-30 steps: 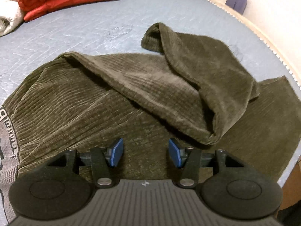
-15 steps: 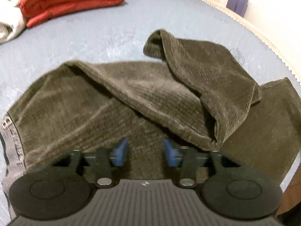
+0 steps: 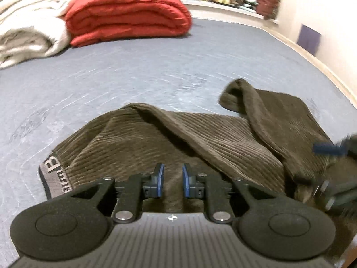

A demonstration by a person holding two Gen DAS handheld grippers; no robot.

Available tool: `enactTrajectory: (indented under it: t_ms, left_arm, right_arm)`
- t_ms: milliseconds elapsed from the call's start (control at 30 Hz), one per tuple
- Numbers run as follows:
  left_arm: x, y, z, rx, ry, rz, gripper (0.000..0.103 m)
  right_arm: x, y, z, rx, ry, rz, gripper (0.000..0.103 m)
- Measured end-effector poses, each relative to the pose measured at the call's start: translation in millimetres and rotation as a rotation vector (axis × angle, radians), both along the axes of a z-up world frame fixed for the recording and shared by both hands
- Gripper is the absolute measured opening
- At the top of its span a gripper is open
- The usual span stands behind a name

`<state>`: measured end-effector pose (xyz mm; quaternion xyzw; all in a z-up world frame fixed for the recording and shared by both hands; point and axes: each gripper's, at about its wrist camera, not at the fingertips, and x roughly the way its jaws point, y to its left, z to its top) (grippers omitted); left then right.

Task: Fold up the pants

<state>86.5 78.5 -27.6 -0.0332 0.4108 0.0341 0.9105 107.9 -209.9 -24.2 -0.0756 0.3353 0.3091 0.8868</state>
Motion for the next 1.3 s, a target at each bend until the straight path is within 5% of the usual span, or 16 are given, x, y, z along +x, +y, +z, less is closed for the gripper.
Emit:
enactTrajectory:
  t_ms: [100,267,467,667,767,867,1133,1267,1300]
  left_arm:
    - [3.4,6.8,2.4,-0.022,-0.001,0.016,0.019]
    - [9.7,-1.0,4.2,-0.026,-0.006,-0.014,0.02]
    - [17.7,-16.7,1.1,-0.042,-0.011,-0.056,0.02]
    - [21.7,-22.7,3.4,-0.067,-0.032,-0.057,0.02]
    - [22.6,-24.2,3.5,-0.083,-0.04,-0.063,0.02]
    - [23.9,-28.0,1.8,-0.082,-0.037,-0.076,0.02]
    - [24.9,-30.9,1.0,-0.082,-0.032,-0.083,0.021]
    - [23.2,-31.9,0.8,-0.077,-0.03,-0.09,0.021]
    - [22.5,-32.1,1.1,-0.077,-0.029,-0.091,0.022]
  right_arm:
    - [3.6,15.1,-17.1,-0.031,0.081,0.043,0.079]
    - [16.6,22.0,-21.4,-0.063,0.079,0.032,0.079]
    - [31.5,14.2,-27.9,-0.036,0.09,0.027,0.025]
    - [39.6,-24.5,6.0,0.203,-0.023,-0.073,0.011]
    - [51.3,-55.1,17.6,0.325,-0.073,-0.202,0.011]
    - [62.3,-70.2,12.2,0.354,-0.027,-0.28,0.011]
    - [61.3,-76.9,8.8,0.329,0.015,-0.209,0.013]
    - [98.9,-106.0,2.0,0.3,0.01,-0.366,0.059]
    - [106.6,-118.6,-2.3,0.308,0.023,-0.416,0.062]
